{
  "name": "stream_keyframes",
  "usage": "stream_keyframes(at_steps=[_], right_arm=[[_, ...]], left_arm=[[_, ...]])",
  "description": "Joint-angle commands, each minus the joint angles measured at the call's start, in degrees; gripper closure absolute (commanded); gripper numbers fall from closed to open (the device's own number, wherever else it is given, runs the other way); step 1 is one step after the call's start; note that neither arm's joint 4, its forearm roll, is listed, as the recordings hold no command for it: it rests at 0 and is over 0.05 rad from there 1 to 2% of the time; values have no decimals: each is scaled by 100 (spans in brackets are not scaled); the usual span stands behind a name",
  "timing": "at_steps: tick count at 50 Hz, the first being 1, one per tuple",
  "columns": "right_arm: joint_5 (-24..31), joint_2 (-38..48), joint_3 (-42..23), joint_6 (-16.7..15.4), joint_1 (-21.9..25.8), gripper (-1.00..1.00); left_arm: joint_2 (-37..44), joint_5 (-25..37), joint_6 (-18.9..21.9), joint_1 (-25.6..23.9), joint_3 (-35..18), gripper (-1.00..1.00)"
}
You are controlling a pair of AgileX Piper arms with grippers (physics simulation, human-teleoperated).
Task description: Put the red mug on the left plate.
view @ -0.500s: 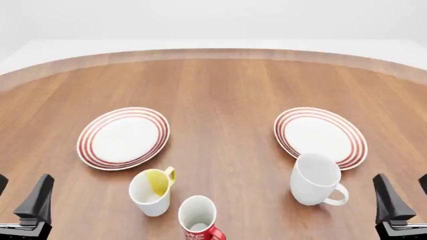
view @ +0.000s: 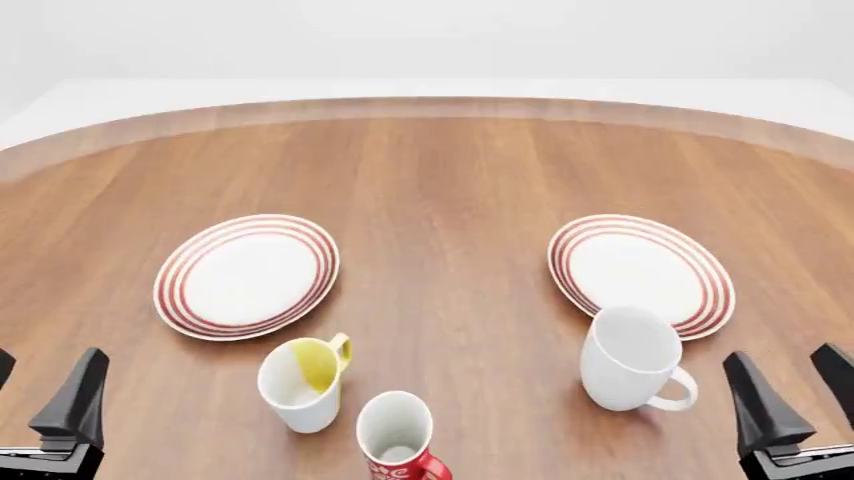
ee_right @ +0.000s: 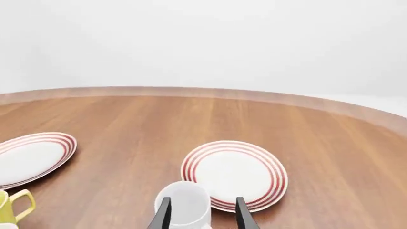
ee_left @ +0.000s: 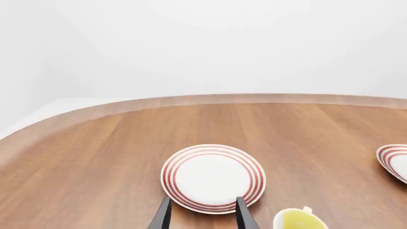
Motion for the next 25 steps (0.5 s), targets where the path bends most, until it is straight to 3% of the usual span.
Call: stream_keyframes(at_steps=[1, 25], right_arm=[[32, 248, -87, -11, 341, -100], [-230, 1011, -169, -422, 1317, -100]], left_arm=[[0, 0, 0, 0, 0, -100], [0, 0, 0, 0, 0, -100]])
